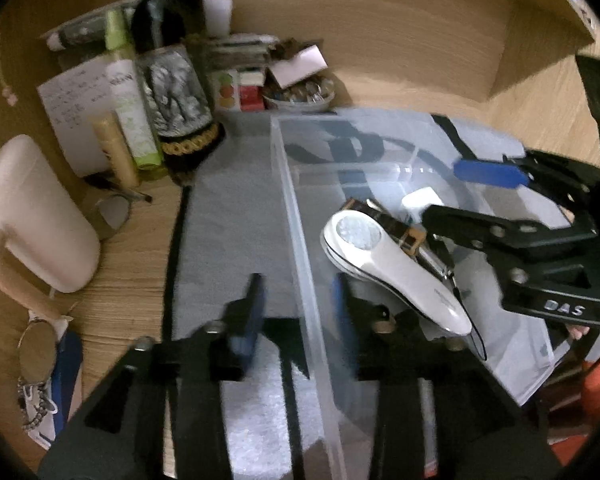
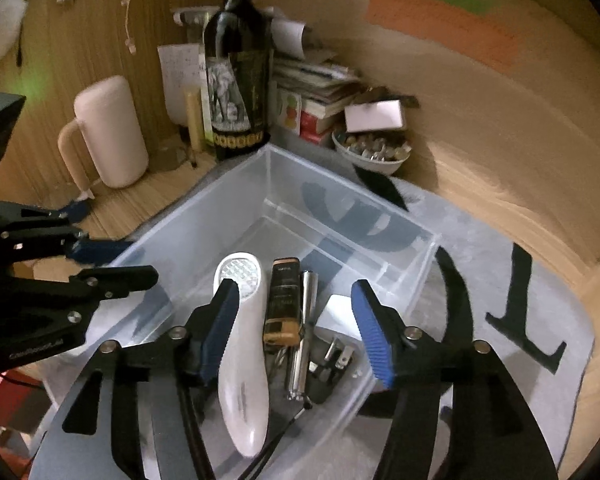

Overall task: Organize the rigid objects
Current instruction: 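Lower the clear box onto the rug with the left tool and withdraw both tools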

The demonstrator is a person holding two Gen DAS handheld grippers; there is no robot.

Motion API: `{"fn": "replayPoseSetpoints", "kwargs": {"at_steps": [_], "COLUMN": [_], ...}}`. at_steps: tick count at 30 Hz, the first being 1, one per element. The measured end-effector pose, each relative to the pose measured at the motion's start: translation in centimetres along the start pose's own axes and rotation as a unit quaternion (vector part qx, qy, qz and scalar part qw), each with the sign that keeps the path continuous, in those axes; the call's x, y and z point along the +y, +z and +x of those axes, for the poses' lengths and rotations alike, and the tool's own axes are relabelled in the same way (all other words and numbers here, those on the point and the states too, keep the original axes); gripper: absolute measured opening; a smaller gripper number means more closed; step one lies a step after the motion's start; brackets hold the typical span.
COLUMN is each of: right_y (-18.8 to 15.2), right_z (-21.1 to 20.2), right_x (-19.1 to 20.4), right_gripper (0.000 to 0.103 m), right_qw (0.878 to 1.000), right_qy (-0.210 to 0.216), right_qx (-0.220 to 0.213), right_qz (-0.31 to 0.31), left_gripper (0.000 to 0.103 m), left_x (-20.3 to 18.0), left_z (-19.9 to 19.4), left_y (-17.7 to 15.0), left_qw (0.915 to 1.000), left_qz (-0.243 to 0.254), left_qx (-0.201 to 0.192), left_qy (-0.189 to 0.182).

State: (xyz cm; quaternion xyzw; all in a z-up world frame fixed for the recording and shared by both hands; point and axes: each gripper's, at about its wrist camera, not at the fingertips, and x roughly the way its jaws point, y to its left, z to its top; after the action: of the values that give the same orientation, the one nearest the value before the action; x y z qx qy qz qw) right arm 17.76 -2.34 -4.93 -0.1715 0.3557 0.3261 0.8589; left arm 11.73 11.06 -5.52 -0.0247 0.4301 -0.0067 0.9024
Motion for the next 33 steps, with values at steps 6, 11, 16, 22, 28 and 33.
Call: {"fn": "replayPoseSetpoints", "kwargs": {"at_steps": [6,11,16,22,28,33], "right_y": [-0.6,-1.6,-3.0,-5.3,-7.6,-9.1], "right_z": [-3.0,-6.1,-9.2,-12.5,-14.8,-16.0], "right_x": [0.0,0.0,-0.1,0.0,0.5,0.7], "right_gripper": [0.066,0.079,0.083,0.103,0.103,0.103], "right_qw": [1.000,0.997,0.993,0.984,0.976,0.968], "right_qy": [0.000,-0.011,-0.033,-0.071,-0.098,-0.120], "right_qx": [-0.030,-0.069,-0.104,-0.149,-0.181,-0.202], "right_qz": [0.008,0.024,0.039,0.060,0.074,0.090], "left_gripper": [0.052,0.069,0.079,0.098,0.102,0.103], "left_x": [-0.1,-1.3,-3.1,-5.1,-6.9,-7.8], "left_z": [-2.8,-5.3,-8.3,-10.2,-11.7,-12.1], "left_y": [0.0,-0.4,-1.5,-2.9,-4.5,-5.5], "left_qw": [0.9993,0.9965,0.9893,0.9797,0.9664,0.9594], "left_qz": [-0.001,0.004,0.014,0.021,0.030,0.026], "left_qx": [-0.038,-0.084,-0.145,-0.199,-0.255,-0.280], "left_qy": [0.007,0.004,0.005,-0.001,-0.007,-0.015]}}
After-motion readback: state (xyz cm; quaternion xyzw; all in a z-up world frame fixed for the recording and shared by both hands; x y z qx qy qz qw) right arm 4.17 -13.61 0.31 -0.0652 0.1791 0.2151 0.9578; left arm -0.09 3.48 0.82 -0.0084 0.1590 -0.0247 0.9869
